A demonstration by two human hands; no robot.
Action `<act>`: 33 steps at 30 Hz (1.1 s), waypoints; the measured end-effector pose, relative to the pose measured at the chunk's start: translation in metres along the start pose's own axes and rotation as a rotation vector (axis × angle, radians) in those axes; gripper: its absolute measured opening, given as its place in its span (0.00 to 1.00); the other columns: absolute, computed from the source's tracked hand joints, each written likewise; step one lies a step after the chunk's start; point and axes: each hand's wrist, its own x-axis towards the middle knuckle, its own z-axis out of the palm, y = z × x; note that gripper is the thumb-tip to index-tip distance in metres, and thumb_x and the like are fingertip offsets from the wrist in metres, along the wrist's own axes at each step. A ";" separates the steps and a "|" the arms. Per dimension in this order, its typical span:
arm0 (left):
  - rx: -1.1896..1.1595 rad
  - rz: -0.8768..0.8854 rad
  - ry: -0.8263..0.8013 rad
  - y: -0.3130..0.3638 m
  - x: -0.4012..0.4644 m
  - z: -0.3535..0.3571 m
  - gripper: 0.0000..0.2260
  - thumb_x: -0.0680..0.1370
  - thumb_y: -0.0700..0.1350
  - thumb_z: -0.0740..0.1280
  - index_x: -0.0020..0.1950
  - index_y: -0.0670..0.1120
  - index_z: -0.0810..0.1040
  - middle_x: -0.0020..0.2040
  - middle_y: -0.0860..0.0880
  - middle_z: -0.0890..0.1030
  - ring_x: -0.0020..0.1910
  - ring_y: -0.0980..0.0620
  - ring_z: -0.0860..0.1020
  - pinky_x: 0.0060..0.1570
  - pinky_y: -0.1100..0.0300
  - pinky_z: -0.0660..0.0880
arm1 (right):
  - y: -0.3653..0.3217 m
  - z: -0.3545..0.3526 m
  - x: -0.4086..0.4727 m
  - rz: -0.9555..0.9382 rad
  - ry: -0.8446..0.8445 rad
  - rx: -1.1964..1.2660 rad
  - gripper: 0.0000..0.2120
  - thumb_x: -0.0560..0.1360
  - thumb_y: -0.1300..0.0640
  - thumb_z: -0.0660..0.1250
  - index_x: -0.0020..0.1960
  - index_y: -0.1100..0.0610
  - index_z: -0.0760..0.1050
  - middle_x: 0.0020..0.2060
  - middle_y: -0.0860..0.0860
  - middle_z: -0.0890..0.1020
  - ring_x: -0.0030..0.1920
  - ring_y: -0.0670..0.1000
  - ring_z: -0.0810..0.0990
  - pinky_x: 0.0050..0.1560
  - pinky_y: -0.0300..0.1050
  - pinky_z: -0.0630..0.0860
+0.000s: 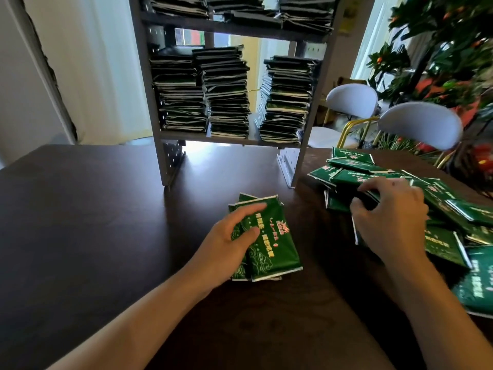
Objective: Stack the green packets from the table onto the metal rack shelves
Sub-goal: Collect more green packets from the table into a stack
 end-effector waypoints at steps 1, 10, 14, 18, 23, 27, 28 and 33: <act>0.025 -0.006 -0.001 0.000 0.000 0.001 0.17 0.83 0.40 0.63 0.59 0.61 0.82 0.58 0.52 0.84 0.51 0.58 0.84 0.48 0.63 0.80 | 0.009 0.001 0.004 0.082 -0.075 -0.103 0.15 0.73 0.56 0.73 0.59 0.54 0.78 0.60 0.60 0.76 0.62 0.65 0.70 0.62 0.60 0.69; 0.097 -0.006 0.019 -0.005 0.000 0.002 0.17 0.72 0.42 0.77 0.56 0.58 0.83 0.51 0.57 0.86 0.49 0.57 0.85 0.50 0.59 0.81 | 0.016 0.005 0.007 0.134 -0.071 -0.205 0.19 0.71 0.66 0.66 0.60 0.54 0.80 0.49 0.57 0.85 0.56 0.62 0.78 0.60 0.54 0.65; 0.088 -0.024 0.028 -0.003 0.001 0.002 0.15 0.74 0.41 0.75 0.56 0.59 0.82 0.53 0.54 0.85 0.48 0.56 0.85 0.49 0.59 0.82 | 0.006 0.008 0.000 -0.024 0.085 0.017 0.10 0.74 0.64 0.69 0.53 0.54 0.83 0.41 0.54 0.85 0.47 0.60 0.81 0.58 0.54 0.70; 0.043 -0.062 0.006 0.000 -0.001 -0.001 0.16 0.78 0.38 0.71 0.57 0.59 0.81 0.52 0.52 0.85 0.47 0.53 0.86 0.49 0.56 0.82 | -0.025 0.007 -0.022 -0.146 -0.066 0.558 0.11 0.76 0.64 0.72 0.52 0.49 0.80 0.46 0.46 0.83 0.49 0.46 0.81 0.53 0.42 0.76; -0.150 -0.112 0.087 0.002 0.009 0.001 0.18 0.81 0.35 0.60 0.56 0.57 0.81 0.48 0.48 0.86 0.45 0.49 0.85 0.46 0.54 0.79 | -0.042 0.014 -0.039 -0.293 -0.263 0.940 0.15 0.73 0.74 0.71 0.48 0.55 0.82 0.49 0.50 0.85 0.56 0.46 0.82 0.57 0.38 0.77; -0.353 -0.147 0.081 0.002 0.008 -0.001 0.12 0.82 0.51 0.62 0.58 0.50 0.83 0.54 0.44 0.86 0.53 0.46 0.84 0.58 0.47 0.78 | -0.042 0.016 -0.046 -0.441 -0.503 1.053 0.15 0.72 0.78 0.68 0.44 0.60 0.82 0.49 0.48 0.87 0.63 0.50 0.80 0.63 0.42 0.76; -0.321 -0.141 0.074 0.001 0.008 -0.002 0.14 0.79 0.52 0.66 0.62 0.49 0.80 0.55 0.44 0.85 0.53 0.45 0.84 0.57 0.47 0.78 | -0.042 0.017 -0.047 -0.465 -0.543 1.041 0.15 0.72 0.78 0.68 0.43 0.59 0.82 0.49 0.47 0.87 0.64 0.50 0.80 0.63 0.42 0.75; -0.063 -0.028 0.107 -0.007 0.008 -0.002 0.31 0.75 0.41 0.74 0.74 0.57 0.66 0.60 0.51 0.81 0.52 0.57 0.84 0.50 0.59 0.80 | -0.038 0.021 -0.043 -0.411 -0.506 0.820 0.18 0.72 0.76 0.66 0.48 0.55 0.82 0.54 0.48 0.84 0.60 0.43 0.80 0.60 0.36 0.76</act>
